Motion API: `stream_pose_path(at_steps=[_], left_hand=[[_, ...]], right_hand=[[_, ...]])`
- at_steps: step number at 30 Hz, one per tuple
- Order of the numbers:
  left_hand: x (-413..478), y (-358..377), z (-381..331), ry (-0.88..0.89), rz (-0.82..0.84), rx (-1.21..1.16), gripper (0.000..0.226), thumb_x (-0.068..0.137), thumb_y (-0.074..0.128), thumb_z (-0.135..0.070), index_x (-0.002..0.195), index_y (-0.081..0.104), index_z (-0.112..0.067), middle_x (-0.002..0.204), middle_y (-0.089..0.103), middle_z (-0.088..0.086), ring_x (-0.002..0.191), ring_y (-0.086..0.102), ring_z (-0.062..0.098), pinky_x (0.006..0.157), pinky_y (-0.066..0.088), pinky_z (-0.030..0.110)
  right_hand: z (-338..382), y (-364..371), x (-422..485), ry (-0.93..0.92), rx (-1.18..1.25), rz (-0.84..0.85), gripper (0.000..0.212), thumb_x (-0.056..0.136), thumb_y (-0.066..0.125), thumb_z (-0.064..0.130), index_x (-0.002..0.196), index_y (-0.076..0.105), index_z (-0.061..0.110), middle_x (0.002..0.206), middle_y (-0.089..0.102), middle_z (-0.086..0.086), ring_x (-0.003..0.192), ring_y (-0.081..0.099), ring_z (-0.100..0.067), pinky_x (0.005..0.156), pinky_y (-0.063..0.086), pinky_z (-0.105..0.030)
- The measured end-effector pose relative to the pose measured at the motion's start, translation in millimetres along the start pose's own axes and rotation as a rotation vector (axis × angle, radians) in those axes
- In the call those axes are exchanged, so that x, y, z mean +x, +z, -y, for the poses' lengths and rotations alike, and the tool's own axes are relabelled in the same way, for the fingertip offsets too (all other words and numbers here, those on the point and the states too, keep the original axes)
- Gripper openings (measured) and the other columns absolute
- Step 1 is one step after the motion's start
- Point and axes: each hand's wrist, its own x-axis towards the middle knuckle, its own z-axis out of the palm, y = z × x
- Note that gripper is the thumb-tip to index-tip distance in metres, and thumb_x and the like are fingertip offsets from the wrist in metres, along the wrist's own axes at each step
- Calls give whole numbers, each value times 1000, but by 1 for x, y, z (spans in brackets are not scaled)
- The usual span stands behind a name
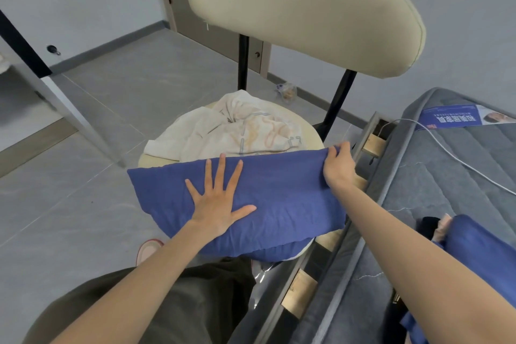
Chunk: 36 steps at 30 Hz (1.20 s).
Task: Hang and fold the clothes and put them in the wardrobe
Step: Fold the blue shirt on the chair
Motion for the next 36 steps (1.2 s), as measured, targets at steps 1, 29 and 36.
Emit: stream_pose_path(at_steps=[1,29,36], left_hand=[[0,0,0,0,0,2,101,42,-28,-89,126,-49,-38,137,-52,-1,138,-32,31,104,-2,72],[17,-49,15,122,-177,-32,39,98,45,-32,133,41,-15,125,45,7,115,39,25,99,29,36],[23,-50,13,41,-156,-82,31,97,47,-33,120,46,-12,116,50,8,110,42,26,94,30,39]], right_hand=[[-2,-1,2,23,-7,7,17,103,30,29,101,40,16,92,55,-3,90,56,-28,88,47,-50],[-60,22,-162,-1134,-787,358,86,55,86,30,130,47,38,136,50,-2,101,50,-23,82,48,-38],[-57,20,-148,-1280,-708,342,70,62,84,42,125,53,34,126,59,0,95,57,-18,79,52,-31]])
